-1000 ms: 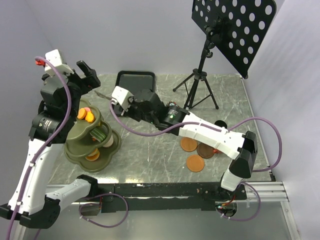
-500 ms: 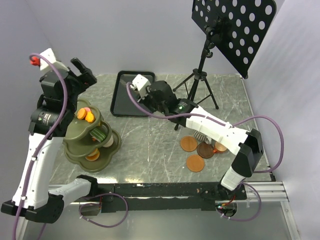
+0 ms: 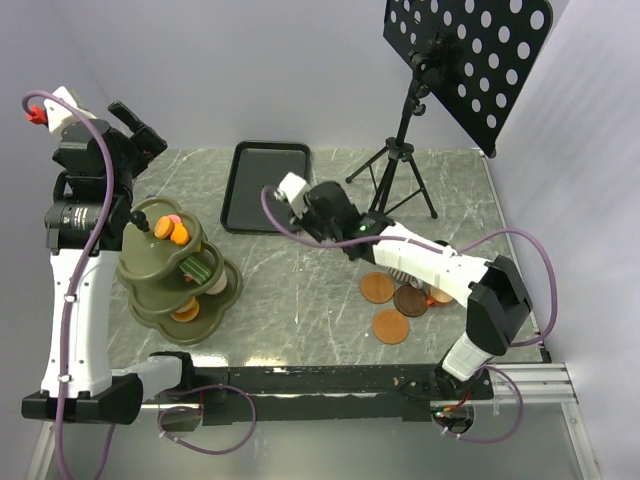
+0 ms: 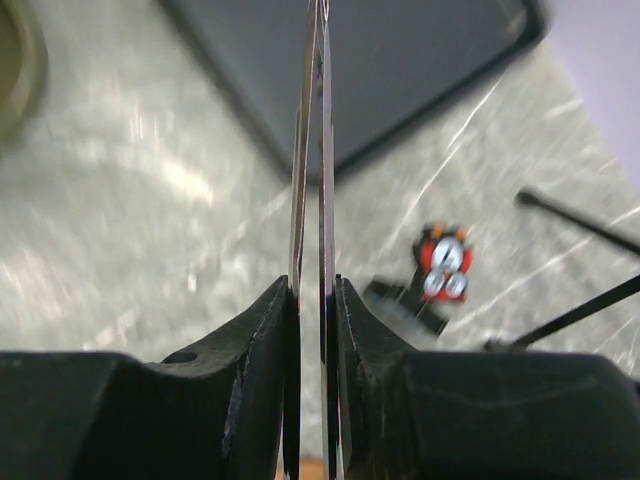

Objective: Serve the afternoon tea

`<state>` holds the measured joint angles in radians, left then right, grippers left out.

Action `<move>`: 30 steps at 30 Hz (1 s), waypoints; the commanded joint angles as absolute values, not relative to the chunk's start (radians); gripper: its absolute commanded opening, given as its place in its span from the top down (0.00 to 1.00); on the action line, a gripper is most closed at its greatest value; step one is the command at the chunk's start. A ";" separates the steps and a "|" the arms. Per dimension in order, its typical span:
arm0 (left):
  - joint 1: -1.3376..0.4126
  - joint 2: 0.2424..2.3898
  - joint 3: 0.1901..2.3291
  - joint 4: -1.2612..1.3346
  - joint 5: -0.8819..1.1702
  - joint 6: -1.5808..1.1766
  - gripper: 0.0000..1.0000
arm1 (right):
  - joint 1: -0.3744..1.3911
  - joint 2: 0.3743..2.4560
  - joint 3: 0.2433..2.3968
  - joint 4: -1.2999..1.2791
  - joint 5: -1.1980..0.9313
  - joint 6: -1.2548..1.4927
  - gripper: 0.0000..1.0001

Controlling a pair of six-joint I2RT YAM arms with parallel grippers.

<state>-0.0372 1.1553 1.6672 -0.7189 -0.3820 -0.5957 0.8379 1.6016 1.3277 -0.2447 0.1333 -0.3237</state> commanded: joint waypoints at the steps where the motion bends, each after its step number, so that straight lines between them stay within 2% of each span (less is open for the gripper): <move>1: -0.031 1.131 1.681 -0.664 -0.357 -0.566 0.00 | 0.854 1.451 1.267 -0.166 0.129 -0.365 0.72; 7: -0.028 1.149 1.710 -0.698 -0.288 -0.491 0.00 | 0.864 1.356 1.255 -0.164 0.037 -0.331 0.71; 15: -0.029 1.178 1.723 -0.729 -0.224 -0.512 0.00 | 0.893 1.626 1.269 -0.235 0.149 -0.232 0.72; 26: -0.049 1.141 1.645 -0.735 -0.279 -0.488 0.00 | 0.922 1.782 1.269 -0.161 0.160 -0.206 0.69; 30: -0.049 1.129 1.614 -0.715 -0.287 -0.489 0.00 | 0.902 1.827 1.299 -0.238 0.225 -0.138 0.70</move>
